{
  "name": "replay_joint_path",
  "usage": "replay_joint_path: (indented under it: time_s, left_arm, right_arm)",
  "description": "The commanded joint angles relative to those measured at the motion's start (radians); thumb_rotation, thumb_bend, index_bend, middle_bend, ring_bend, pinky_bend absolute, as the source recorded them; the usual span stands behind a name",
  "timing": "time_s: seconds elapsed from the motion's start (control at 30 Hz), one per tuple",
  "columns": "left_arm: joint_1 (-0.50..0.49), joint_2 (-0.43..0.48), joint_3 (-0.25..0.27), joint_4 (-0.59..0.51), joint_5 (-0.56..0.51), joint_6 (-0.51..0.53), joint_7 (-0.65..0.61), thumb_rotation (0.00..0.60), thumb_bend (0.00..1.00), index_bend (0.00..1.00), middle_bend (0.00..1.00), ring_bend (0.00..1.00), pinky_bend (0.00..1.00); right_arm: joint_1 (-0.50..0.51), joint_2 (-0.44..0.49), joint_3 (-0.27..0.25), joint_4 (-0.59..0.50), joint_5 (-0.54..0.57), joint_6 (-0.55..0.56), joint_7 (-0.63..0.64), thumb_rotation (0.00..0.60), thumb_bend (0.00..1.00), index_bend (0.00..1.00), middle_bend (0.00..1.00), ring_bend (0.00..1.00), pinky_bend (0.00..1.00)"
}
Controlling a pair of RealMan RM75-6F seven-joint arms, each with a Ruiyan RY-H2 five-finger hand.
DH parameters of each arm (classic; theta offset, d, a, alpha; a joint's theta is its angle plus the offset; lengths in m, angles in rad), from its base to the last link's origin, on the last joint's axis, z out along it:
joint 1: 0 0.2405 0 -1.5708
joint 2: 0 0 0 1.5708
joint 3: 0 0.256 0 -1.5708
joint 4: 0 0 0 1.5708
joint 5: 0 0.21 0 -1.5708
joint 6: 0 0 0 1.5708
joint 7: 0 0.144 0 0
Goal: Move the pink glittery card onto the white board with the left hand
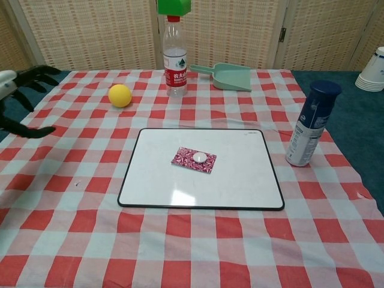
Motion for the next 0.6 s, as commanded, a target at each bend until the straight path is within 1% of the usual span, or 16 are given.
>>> replay_joint_path:
  time_s: [0.03,0.17,0.3,0.5,0.6]
  left_arm:
    - [0.113,0.055,0.085,0.074,0.077,0.057,-0.093,0.600,0.23,0.00,0.00,0.00,0.04]
    - [0.174,0.079,0.117,0.132,0.103,0.047,-0.161,0.596,0.20,0.00,0.00,0.00,0.03]
    - [0.221,0.095,0.140,0.210,0.132,0.055,-0.153,0.576,0.19,0.00,0.00,0.00,0.03]
    - [0.253,0.105,0.144,0.240,0.152,0.059,-0.151,0.560,0.19,0.00,0.00,0.00,0.03]
    - [0.266,0.119,0.141,0.250,0.153,0.033,-0.155,0.562,0.19,0.00,0.00,0.00,0.03]
  right_arm:
    - [0.001,-0.003,0.001,-0.002,0.006,-0.004,-0.008,0.600,0.02,0.00,0.11,0.00,0.00]
    - [0.001,-0.008,0.000,-0.002,0.010,-0.006,-0.024,0.600,0.03,0.00,0.11,0.00,0.00]
    - [-0.002,-0.015,0.007,-0.002,0.020,0.002,-0.037,0.600,0.03,0.00,0.11,0.00,0.00]
    - [-0.004,-0.022,0.012,0.003,0.031,0.007,-0.044,0.600,0.03,0.00,0.11,0.00,0.00]
    - [-0.002,-0.027,0.014,0.007,0.042,-0.004,-0.052,0.600,0.03,0.00,0.11,0.00,0.00]
